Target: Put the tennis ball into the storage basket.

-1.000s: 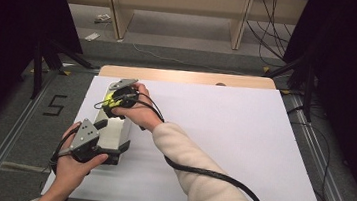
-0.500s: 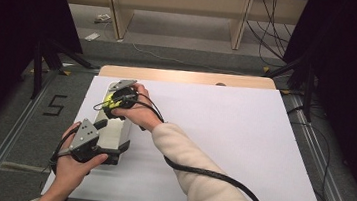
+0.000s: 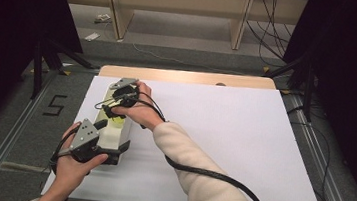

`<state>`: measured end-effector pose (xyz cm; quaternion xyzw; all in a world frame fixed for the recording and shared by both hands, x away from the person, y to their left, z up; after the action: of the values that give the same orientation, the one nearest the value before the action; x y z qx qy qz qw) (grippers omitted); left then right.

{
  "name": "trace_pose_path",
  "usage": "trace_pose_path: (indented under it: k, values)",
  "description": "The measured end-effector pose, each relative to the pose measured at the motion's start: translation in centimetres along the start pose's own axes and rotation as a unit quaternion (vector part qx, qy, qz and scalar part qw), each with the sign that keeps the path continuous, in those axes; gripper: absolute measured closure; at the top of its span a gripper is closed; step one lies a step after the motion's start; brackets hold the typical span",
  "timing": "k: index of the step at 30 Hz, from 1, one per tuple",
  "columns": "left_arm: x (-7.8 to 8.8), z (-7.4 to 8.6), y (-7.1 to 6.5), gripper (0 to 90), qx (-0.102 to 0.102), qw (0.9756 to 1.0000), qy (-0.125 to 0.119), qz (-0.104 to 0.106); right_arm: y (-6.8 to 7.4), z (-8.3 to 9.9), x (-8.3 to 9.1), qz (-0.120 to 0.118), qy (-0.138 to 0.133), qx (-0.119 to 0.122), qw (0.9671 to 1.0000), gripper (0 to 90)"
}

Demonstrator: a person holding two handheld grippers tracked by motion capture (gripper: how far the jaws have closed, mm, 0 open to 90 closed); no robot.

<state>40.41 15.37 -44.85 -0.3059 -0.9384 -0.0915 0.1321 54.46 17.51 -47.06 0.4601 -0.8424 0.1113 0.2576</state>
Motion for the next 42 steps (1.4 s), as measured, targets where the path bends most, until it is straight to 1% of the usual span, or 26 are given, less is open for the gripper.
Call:
trace_pose_path:
  k: [3, 8, 11, 16, 19, 22, 26, 32, 35, 42]
  values:
    - [0.0, 0.0, 0.0, 0.0, 0.0, 1.0, 0.0, 0.0, -0.1, 0.1, 0.1, 0.002, 0.002, -0.003, 1.0, 14.8]
    - [0.0, 0.0, 0.0, 0.0, -0.001, 1.0, 0.0, 0.0, -0.2, -0.1, 0.5, 0.001, 0.0, 0.0, 1.0, 15.1]
    - [0.0, 0.0, -0.1, 0.0, -0.001, 1.0, 0.0, 0.001, -0.5, -0.2, 0.9, 0.003, -0.003, 0.002, 1.0, 15.1]
    - [-0.1, 0.1, -0.1, 0.0, -0.001, 1.0, 0.001, 0.001, -0.5, -0.2, 1.5, 0.002, -0.006, -0.001, 1.0, 15.1]
    - [-0.1, 0.0, -0.2, 0.0, -0.002, 1.0, 0.001, 0.001, -0.4, -0.1, 2.0, 0.0, -0.006, 0.002, 1.0, 15.1]
    - [-0.1, 0.0, -0.2, 0.0, 0.0, 1.0, 0.0, 0.001, -0.5, -0.2, 2.4, 0.001, -0.012, 0.006, 0.9999, 15.1]
    - [-0.1, 0.1, -0.1, 0.0, -0.002, 1.0, 0.001, 0.001, -0.6, -0.3, 2.9, 0.002, -0.015, 0.004, 0.9999, 15.1]
    - [-0.1, 0.0, -0.2, 0.0, 0.0, 1.0, 0.0, 0.001, -0.7, 0.3, 3.6, 0.0, -0.013, 0.004, 0.9999, 15.1]
    - [-0.1, 0.0, -0.1, 0.1, -0.001, 1.0, 0.0, 0.001, -0.9, 0.5, 4.1, -0.001, -0.012, 0.007, 0.9999, 15.2]
    - [-0.1, 0.0, -0.1, 0.1, 0.0, 1.0, 0.0, 0.0, -1.5, 0.5, 5.7, 0.003, -0.021, 0.005, 0.9998, 15.4]
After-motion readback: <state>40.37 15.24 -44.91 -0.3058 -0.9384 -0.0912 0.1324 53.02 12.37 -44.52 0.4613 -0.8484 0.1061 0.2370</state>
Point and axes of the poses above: each handheld gripper's, and its own axes: x roughly backward along the jaws, z roughly out of its underside, y roughly to its left, the point moved 10 cm from there along -x, roughly forward along the jaws, and after that the axes turned 5 degrees about -x, right-handed, at the moved point
